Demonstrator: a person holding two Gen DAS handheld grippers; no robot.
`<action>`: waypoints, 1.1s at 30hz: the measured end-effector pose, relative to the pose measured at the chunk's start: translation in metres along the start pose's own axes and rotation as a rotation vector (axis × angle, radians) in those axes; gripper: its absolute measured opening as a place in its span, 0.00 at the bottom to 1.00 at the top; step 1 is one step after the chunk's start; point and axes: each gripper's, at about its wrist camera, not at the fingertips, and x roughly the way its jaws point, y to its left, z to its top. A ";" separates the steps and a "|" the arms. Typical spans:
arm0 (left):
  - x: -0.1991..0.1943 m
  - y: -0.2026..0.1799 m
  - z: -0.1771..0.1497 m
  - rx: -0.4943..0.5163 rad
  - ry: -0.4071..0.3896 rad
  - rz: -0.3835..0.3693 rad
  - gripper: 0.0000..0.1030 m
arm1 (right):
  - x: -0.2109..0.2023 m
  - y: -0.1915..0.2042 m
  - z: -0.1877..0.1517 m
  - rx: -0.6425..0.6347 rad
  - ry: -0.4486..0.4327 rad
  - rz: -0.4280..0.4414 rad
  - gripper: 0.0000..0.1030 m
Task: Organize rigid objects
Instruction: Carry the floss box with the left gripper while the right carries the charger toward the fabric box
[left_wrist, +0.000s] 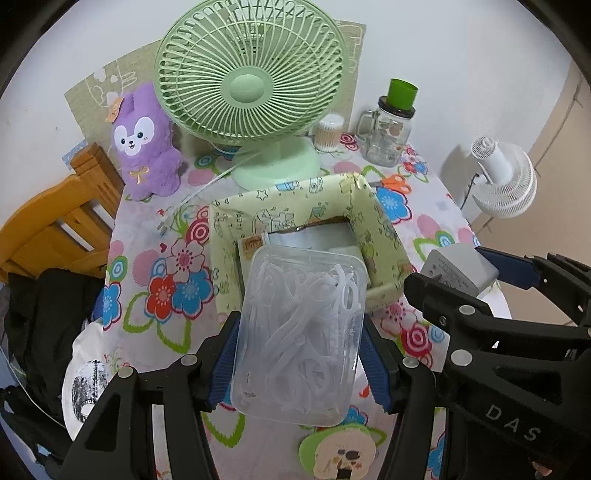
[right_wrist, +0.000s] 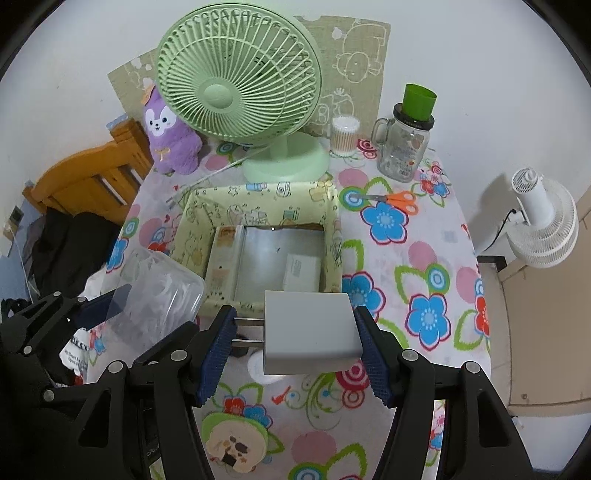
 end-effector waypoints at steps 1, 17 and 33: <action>0.002 0.000 0.003 -0.006 0.000 0.002 0.60 | 0.002 -0.001 0.004 -0.001 -0.001 0.001 0.65; 0.037 0.001 0.040 -0.114 0.013 -0.011 0.61 | 0.036 -0.012 0.047 -0.006 0.013 0.015 0.65; 0.080 0.013 0.065 -0.237 0.053 0.005 0.61 | 0.086 -0.017 0.079 -0.008 0.071 0.042 0.65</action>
